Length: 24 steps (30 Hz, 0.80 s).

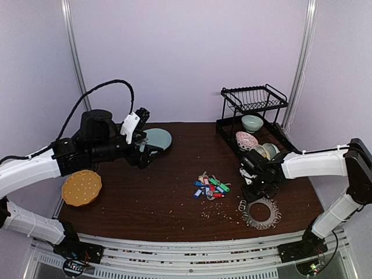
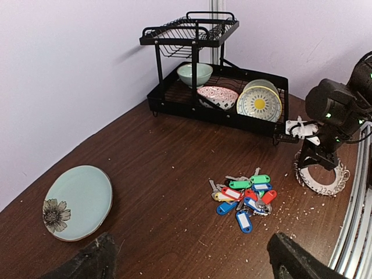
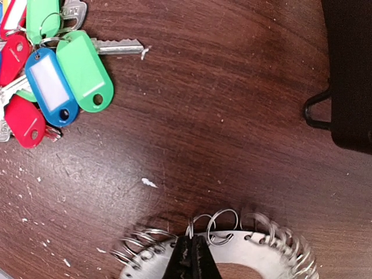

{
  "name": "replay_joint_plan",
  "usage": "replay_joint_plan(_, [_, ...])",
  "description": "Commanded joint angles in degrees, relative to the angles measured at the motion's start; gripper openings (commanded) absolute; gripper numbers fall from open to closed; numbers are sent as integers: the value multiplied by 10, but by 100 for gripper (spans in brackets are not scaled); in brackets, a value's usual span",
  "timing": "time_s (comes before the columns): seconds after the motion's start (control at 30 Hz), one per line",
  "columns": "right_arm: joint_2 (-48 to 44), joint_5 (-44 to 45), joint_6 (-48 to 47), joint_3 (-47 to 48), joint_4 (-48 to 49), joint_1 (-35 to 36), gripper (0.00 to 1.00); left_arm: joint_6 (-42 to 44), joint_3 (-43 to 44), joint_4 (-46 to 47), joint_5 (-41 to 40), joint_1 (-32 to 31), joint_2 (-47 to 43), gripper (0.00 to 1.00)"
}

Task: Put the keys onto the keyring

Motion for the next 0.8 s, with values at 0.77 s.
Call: replay_joint_plan(0.77, [-211,-266,-130,16,417,199,0,19,-103,185,193,-73,-61,73])
